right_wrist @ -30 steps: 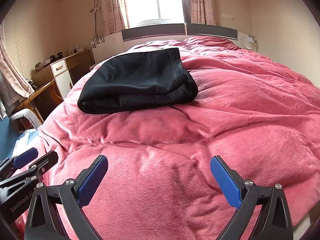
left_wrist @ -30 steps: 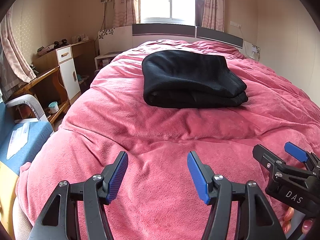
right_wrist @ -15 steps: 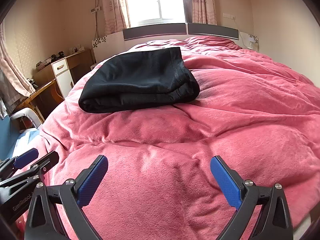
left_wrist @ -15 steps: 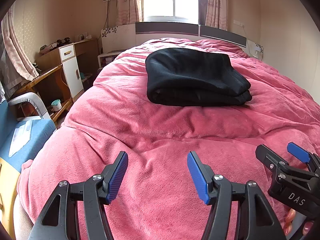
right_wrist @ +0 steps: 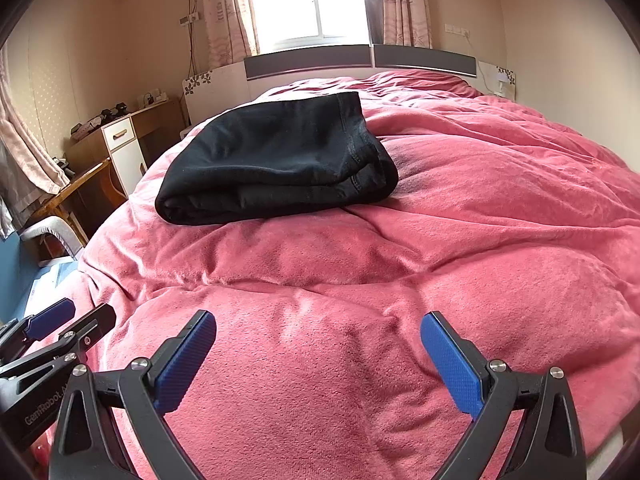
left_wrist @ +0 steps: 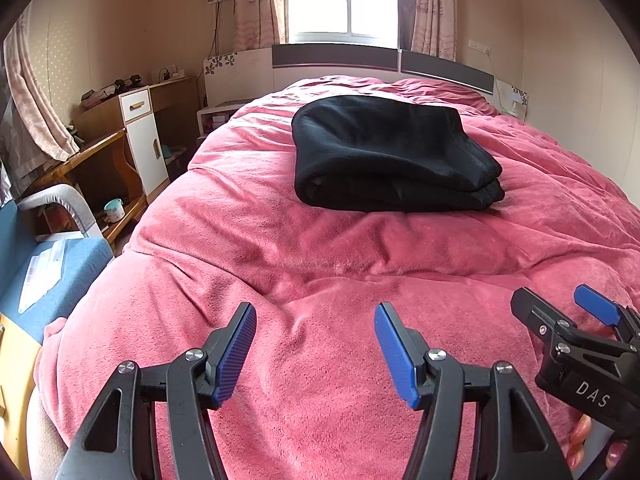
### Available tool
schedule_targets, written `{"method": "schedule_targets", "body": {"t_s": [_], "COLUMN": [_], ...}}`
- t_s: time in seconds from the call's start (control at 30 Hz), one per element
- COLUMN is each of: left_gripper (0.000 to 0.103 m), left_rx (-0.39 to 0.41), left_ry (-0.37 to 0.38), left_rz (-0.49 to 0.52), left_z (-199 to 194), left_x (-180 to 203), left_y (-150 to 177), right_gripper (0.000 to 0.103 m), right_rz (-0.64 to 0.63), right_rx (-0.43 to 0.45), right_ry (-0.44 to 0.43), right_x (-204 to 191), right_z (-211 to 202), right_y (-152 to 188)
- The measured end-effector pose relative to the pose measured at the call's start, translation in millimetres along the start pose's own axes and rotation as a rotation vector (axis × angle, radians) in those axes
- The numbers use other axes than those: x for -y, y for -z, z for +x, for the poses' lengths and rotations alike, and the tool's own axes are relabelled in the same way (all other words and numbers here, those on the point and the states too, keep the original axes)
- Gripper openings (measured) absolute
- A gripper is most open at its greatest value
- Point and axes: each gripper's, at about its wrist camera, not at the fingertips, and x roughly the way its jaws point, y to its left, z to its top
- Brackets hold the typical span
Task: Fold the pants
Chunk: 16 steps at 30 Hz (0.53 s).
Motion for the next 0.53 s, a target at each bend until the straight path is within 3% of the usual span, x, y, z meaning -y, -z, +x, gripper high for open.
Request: {"method": "schedule_targets", "body": {"t_s": [0.53], "left_gripper": [0.063], "left_rx": [-0.021], "left_ry": [0.008], "left_rz": [0.017], "left_z": [2.2], "left_x": [2.2], "left_y": [1.6], "right_gripper": [0.103], "right_rz": [0.001], "right_rx": [-0.018], "right_ry": [0.001], "right_x": [2.9], "right_z": [5.7], "right_y": [1.0]}}
